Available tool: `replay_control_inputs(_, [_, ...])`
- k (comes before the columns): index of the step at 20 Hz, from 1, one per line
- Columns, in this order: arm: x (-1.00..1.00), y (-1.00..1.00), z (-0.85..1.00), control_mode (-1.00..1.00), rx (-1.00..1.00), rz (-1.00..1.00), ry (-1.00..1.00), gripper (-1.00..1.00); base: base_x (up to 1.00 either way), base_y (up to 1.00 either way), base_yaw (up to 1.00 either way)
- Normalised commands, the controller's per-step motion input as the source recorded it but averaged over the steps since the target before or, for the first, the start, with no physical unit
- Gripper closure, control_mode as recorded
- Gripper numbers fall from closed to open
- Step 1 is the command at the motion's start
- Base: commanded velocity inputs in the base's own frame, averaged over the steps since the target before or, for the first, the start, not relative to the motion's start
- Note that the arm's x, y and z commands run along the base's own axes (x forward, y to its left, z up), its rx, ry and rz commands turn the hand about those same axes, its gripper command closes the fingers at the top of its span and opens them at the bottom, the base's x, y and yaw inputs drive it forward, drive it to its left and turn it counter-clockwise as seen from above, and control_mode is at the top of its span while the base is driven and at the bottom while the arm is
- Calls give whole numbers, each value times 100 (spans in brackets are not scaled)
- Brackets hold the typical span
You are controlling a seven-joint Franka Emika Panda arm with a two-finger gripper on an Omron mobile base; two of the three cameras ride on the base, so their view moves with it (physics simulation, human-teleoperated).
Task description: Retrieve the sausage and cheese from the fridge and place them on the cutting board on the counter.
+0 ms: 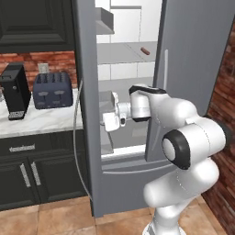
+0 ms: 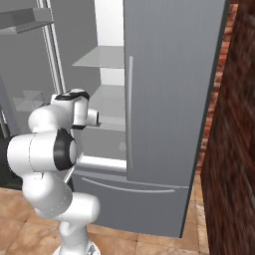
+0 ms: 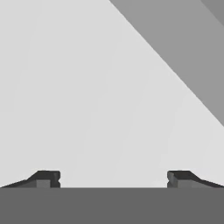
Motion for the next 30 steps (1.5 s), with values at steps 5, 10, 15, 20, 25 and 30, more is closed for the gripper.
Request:
replay_control_inputs(5, [0, -68, 19, -100, -1, 0, 0, -100, 0, 0, 0])
replay_control_inputs(10, [0, -83, 26, -100, -5, 2, 0, -100, 0, 0, 0])
replay_control_inputs(15, [-3, -70, 42, -100, -14, 2, -6, -100, 0, 0, 0])
replay_control_inputs(20, [-25, -51, 29, -100, -29, 2, -12, -100, 0, 0, 0])
replay_control_inputs(25, [-47, -26, 3, -100, -46, 7, -15, -100, 0, 0, 0])
replay_control_inputs(30, [-53, -22, 0, -100, -51, 12, -22, -100, 0, 0, 0])
